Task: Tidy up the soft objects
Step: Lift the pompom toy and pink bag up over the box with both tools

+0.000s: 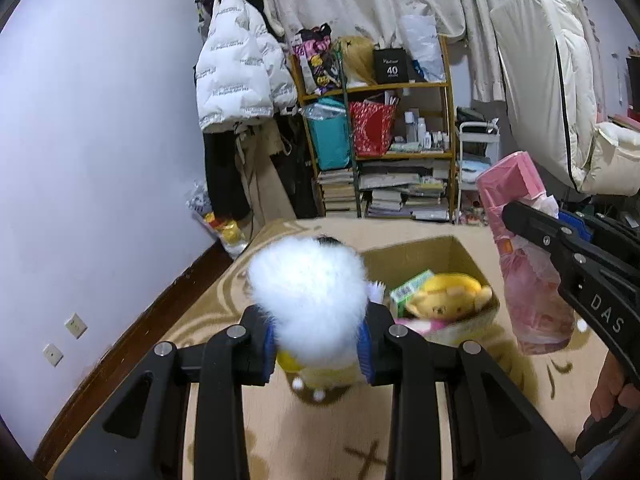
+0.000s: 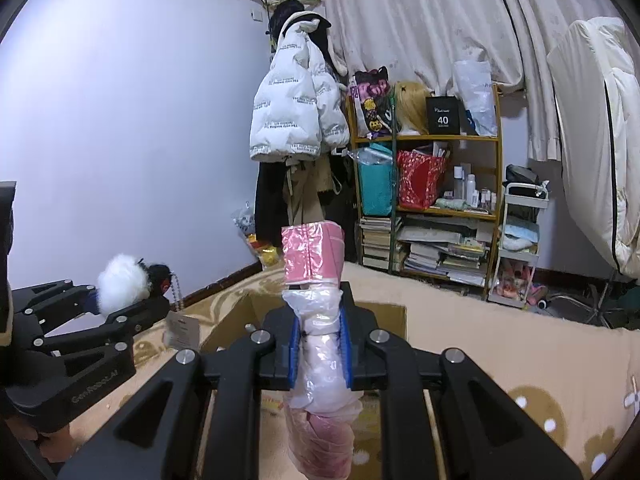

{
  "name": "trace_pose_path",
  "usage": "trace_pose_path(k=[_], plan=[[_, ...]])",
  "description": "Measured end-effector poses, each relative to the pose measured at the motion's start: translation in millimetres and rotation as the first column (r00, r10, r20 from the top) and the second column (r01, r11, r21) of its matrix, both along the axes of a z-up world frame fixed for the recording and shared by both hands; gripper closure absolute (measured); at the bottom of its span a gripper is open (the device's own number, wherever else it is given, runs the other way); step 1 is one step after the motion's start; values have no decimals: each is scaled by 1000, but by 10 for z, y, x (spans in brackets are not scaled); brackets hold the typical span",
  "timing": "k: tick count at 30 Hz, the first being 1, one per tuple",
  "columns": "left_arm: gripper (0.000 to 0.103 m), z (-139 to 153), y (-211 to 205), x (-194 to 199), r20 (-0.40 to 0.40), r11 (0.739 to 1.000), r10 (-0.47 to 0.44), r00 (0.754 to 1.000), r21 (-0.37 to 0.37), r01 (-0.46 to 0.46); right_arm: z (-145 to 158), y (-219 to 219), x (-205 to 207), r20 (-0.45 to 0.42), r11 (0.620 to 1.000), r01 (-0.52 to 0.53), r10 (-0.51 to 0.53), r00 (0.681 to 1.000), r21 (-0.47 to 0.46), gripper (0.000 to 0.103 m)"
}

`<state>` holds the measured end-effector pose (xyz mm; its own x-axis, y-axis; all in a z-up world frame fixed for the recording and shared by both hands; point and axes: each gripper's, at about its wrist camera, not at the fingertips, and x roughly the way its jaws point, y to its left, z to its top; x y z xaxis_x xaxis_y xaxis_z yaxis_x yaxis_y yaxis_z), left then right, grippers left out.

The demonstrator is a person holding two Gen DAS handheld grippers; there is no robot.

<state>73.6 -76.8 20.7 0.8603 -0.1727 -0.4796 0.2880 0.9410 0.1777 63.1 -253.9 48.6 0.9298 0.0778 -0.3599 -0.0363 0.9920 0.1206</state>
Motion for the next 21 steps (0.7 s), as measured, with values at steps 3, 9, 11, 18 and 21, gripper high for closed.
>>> trace_pose_path(k=[3,9,11,18,21], plan=[[73,-26,-67,135,23,1000,4,1000,9,-4,25,-7,106,23,1000,-16,17,1000,-5,86],[73,-12,-161,373,37,1000,-13,999,14,13,3,-33,312,40,999,-36,35,999,7,86],[72,-22,-176,433,36,1000,-20,999,11,20,-28,-50,368,39,999,-40,39,998,16,86],[72,-199,-171,659,-24,1000,-3,1000,-20,3,-215,-150,665,17,990,-68,67,998,125,86],[71,-281,-179,749,-44,1000,-4,999,-19,3,-312,-163,778,-6,985,-71,73,997,159,86]])
